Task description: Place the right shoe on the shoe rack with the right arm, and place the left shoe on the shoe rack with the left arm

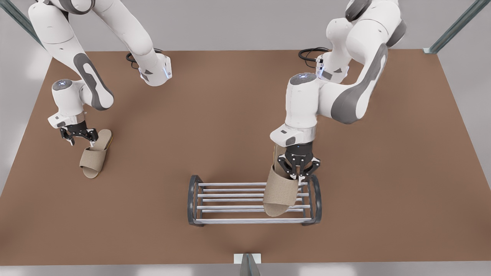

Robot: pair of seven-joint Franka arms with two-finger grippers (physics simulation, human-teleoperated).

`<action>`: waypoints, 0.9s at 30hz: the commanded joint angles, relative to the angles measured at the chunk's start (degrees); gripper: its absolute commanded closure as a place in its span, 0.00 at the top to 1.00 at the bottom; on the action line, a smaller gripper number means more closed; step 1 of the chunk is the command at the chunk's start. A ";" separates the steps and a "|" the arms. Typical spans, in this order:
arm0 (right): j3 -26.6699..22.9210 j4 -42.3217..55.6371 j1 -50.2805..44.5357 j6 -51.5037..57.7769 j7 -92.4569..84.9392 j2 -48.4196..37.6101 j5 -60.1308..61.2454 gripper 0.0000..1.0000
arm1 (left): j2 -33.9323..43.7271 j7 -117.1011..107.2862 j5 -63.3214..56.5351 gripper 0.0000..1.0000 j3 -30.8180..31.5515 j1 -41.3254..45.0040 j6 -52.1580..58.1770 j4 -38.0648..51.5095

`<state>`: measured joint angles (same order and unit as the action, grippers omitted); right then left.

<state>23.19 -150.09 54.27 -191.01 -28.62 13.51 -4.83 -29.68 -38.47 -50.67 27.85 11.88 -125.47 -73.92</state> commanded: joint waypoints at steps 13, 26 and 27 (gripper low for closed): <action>0.10 2.17 0.67 -0.33 3.49 4.34 -0.01 1.00 | -4.51 -57.59 -24.65 0.21 -15.63 17.30 3.74 -7.56; -0.43 5.51 0.75 -0.33 3.22 7.76 0.08 1.00 | -6.44 -64.36 -35.64 0.21 -15.89 14.66 -0.56 -11.87; -0.43 5.86 0.67 -0.33 3.22 8.29 0.08 1.00 | -6.44 -64.44 -35.64 0.21 -15.89 14.58 -0.56 -11.87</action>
<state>22.76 -144.50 55.02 -191.40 -25.98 21.61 -4.74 -36.16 -84.54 -85.30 12.02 26.54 -125.16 -85.72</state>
